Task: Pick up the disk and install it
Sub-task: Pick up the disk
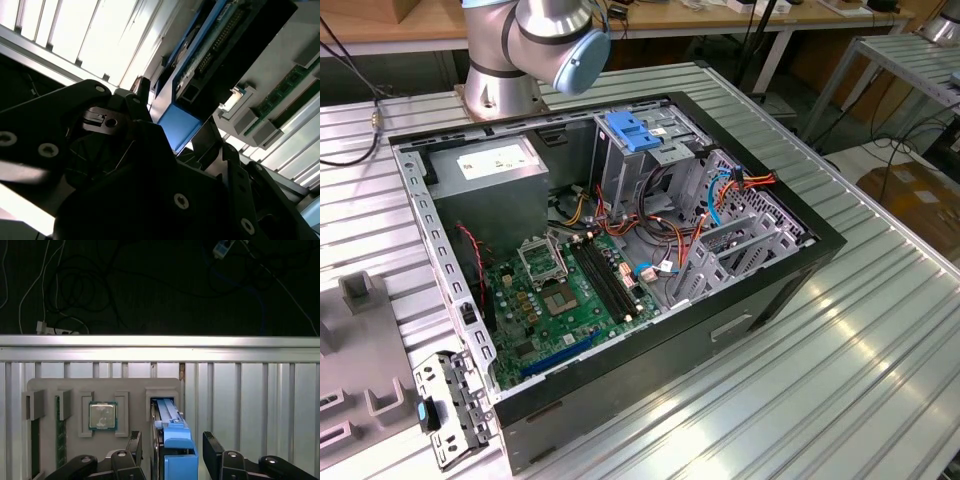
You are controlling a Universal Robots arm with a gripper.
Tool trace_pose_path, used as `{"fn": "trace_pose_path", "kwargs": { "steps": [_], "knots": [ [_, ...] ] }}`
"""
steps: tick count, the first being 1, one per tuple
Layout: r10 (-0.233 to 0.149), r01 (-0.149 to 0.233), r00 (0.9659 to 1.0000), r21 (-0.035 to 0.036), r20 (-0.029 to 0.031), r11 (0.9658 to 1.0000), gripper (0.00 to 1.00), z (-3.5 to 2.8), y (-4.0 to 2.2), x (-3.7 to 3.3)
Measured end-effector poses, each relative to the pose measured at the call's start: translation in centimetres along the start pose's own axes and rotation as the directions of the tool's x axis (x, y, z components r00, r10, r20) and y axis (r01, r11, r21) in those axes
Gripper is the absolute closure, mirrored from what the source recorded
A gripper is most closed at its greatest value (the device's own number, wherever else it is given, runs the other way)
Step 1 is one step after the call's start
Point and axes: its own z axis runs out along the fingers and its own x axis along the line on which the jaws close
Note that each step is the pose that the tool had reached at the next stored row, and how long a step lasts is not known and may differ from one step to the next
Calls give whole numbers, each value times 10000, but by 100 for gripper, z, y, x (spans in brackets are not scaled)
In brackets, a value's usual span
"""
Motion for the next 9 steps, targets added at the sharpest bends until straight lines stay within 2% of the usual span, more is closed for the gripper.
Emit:
{"fn": "trace_pose_path", "kwargs": {
  "steps": [3,7,9],
  "knots": [
    [23,-23,10000,-2,-1,10000,40,5,0,0],
    [477,-477,9989,4,-2,9989,40,6,-7,0],
    [480,-480,9988,5,-2,9988,40,6,-7,-1]
  ]
}}
